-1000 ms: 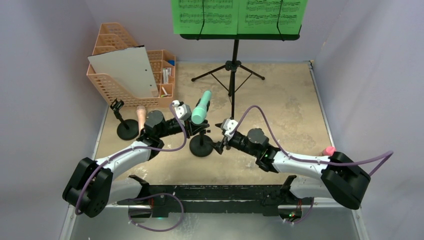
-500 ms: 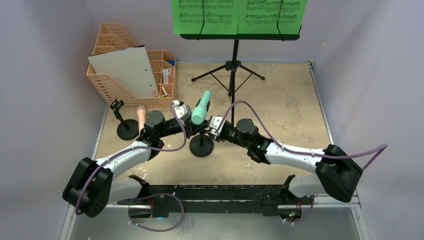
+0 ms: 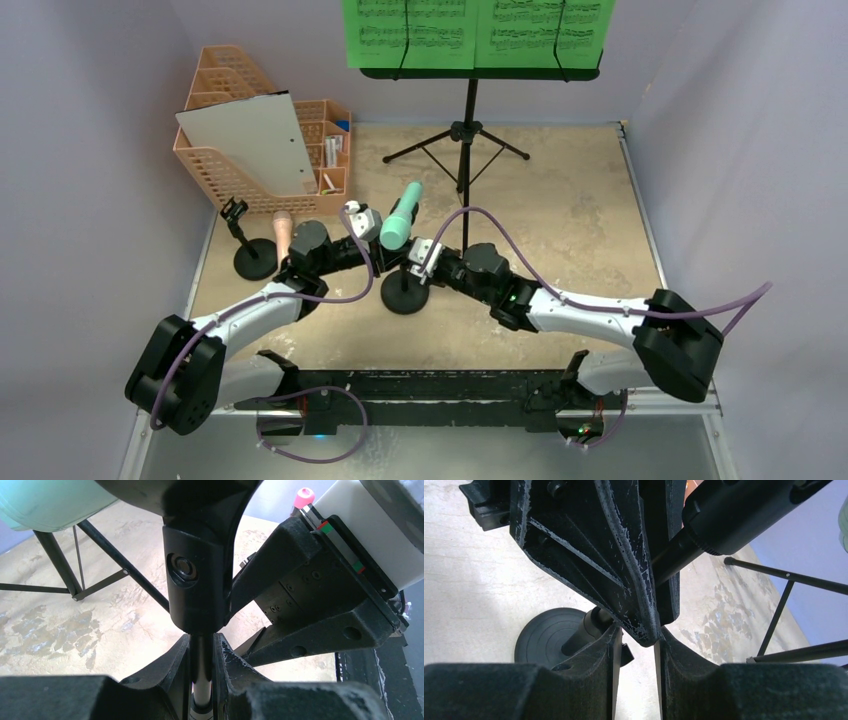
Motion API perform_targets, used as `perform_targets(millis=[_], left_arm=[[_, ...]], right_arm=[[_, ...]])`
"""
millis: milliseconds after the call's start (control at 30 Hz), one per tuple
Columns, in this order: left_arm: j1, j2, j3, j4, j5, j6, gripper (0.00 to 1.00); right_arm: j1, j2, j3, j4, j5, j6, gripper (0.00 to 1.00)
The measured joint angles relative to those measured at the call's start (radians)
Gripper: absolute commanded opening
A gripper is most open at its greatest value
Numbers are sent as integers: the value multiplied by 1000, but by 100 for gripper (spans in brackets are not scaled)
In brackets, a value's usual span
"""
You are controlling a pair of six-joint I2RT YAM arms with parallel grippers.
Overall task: Pack up the instrument practice props
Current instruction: Unscrew the knob on the microphone stand.
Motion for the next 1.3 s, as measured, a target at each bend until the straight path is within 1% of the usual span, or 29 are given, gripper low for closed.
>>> perform_targets(millis=[100, 233, 367, 433, 533, 800, 867, 1000, 1100, 1300], left_arm=[[-3, 0, 0, -2, 3, 0, 0], [-2, 0, 0, -2, 3, 0, 0], [-2, 0, 0, -2, 3, 0, 0], [-2, 0, 0, -2, 3, 0, 0], [-2, 0, 0, -2, 3, 0, 0], [0, 0, 0, 0, 2, 2, 0], [0, 0, 0, 0, -1, 4, 0], [0, 0, 0, 0, -1, 4, 0], [0, 0, 0, -1, -2, 4, 0], [2, 0, 0, -2, -16, 9, 0]], right_arm=[[5, -19, -1, -31, 10, 0, 33], [7, -46, -2, -70, 8, 7, 39], [8, -58, -5, -96, 8, 13, 39], [8, -55, -5, -116, 8, 13, 35], [11, -53, -5, -137, 8, 16, 25], [22, -56, -5, -148, 13, 15, 2], [37, -56, -5, -148, 39, 13, 0], [109, -54, -12, -136, 169, -8, 0], [166, -34, -25, -94, 281, -37, 0], [296, 88, -35, 80, 579, -141, 0]])
